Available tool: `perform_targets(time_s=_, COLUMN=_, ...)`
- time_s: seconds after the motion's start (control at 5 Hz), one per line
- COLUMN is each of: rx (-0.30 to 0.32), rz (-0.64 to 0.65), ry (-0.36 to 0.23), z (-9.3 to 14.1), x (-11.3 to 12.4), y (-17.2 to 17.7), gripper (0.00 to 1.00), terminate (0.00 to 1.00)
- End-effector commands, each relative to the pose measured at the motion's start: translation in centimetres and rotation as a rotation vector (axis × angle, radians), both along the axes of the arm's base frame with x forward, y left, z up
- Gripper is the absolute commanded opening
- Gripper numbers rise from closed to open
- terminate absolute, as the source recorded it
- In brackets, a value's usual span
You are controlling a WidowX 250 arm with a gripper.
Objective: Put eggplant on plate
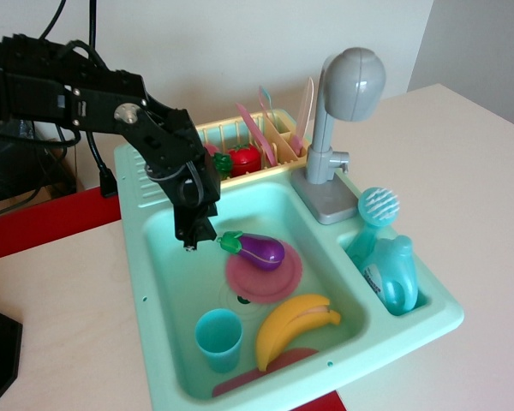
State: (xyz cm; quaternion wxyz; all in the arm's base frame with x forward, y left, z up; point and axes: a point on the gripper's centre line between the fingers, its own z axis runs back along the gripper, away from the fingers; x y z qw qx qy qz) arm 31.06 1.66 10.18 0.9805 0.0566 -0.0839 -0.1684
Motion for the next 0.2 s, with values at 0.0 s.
perform_targets(time_s=0.0, rx=0.041, rz=0.043, ry=-0.147, z=6.77, x=0.31, y=1.11, gripper=1.00, terminate=1.00)
